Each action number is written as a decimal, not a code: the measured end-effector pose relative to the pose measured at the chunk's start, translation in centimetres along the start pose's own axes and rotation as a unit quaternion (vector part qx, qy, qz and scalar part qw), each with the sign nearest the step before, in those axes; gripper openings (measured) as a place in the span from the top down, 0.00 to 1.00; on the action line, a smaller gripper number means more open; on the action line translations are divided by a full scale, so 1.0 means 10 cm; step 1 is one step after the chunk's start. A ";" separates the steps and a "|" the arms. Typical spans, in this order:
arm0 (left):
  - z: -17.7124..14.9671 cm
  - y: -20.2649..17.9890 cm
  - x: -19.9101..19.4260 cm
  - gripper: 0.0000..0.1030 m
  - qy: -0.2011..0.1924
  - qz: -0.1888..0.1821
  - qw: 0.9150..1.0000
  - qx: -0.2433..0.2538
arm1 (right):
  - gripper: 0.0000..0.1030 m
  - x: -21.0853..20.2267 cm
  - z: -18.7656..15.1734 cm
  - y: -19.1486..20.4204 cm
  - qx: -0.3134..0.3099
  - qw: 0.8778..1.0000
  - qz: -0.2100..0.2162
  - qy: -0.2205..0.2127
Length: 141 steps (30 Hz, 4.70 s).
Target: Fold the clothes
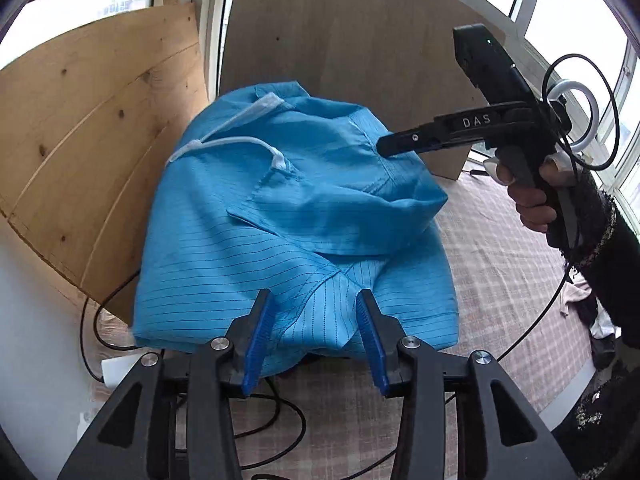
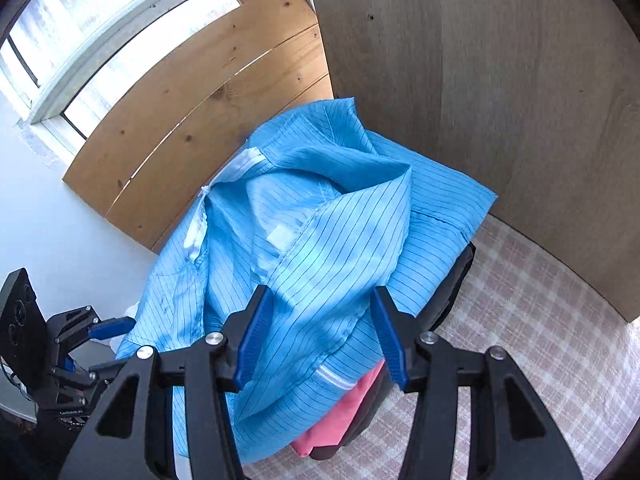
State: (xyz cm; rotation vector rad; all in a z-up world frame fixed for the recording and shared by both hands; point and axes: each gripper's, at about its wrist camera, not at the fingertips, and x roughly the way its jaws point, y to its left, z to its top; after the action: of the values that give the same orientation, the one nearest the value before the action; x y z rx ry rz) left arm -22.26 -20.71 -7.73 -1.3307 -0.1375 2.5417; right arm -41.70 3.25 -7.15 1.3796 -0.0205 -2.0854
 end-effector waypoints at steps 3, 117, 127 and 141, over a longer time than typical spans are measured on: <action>-0.10 -0.10 0.27 0.63 0.047 0.022 0.998 0.027 | 0.92 0.11 -0.05 -0.06 0.016 1.000 0.009 0.023; 0.37 -1.38 0.55 0.73 0.056 -0.049 0.967 0.245 | 0.49 -0.37 0.07 -0.40 0.070 0.995 -0.021 -0.064; 0.33 -1.30 0.60 0.88 0.062 -0.035 0.967 0.243 | 0.96 -0.16 0.14 -0.86 0.187 0.956 0.204 -0.093; 0.22 -1.11 -0.01 0.47 0.035 -0.062 0.988 0.140 | 0.63 -0.70 -0.16 -0.59 0.058 0.988 -0.061 -0.132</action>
State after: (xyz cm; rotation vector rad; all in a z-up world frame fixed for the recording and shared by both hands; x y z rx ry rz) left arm -21.87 -10.01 -4.08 -1.2561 0.1418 2.3066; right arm -41.53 11.99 -4.14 1.1856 -0.1741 -2.3897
